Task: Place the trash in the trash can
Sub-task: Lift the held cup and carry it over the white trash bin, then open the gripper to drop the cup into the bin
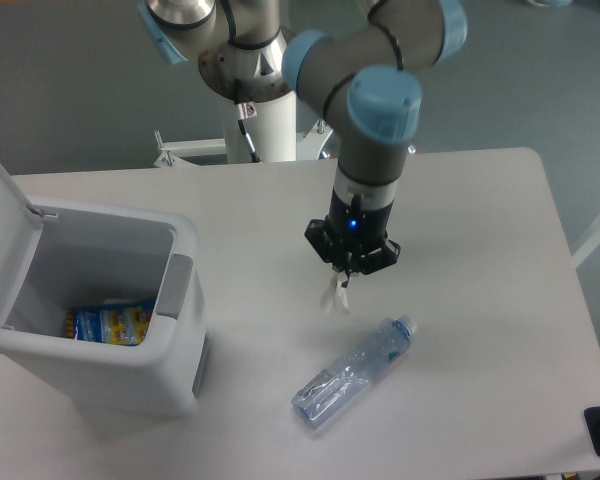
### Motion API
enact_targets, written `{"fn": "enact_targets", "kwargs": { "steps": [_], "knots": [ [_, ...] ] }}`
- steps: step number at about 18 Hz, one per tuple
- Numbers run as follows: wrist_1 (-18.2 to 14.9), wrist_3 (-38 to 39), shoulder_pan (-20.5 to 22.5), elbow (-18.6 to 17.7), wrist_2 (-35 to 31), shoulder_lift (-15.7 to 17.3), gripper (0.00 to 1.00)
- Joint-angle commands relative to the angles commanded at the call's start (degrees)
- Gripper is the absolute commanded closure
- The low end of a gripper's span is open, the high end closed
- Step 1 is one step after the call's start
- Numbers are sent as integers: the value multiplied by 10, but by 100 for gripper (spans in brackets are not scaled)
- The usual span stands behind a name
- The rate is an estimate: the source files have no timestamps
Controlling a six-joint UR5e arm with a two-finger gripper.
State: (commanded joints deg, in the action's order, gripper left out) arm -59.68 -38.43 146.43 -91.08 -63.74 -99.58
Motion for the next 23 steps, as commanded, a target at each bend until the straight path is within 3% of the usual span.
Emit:
{"fn": "enact_targets", "kwargs": {
  "steps": [3,6,10,14,16,18,20,23],
  "knots": [
    [2,62,-5,46,43,0,100],
    [5,94,-30,70,47,-1,100],
    [6,104,-51,71,63,13,100],
    [6,127,-111,65,56,28,100],
    [6,127,-136,62,56,33,82],
    [7,128,-157,60,55,33,49],
    [11,127,-166,57,55,34,0],
    [11,126,-166,49,55,35,0]
  ]
}}
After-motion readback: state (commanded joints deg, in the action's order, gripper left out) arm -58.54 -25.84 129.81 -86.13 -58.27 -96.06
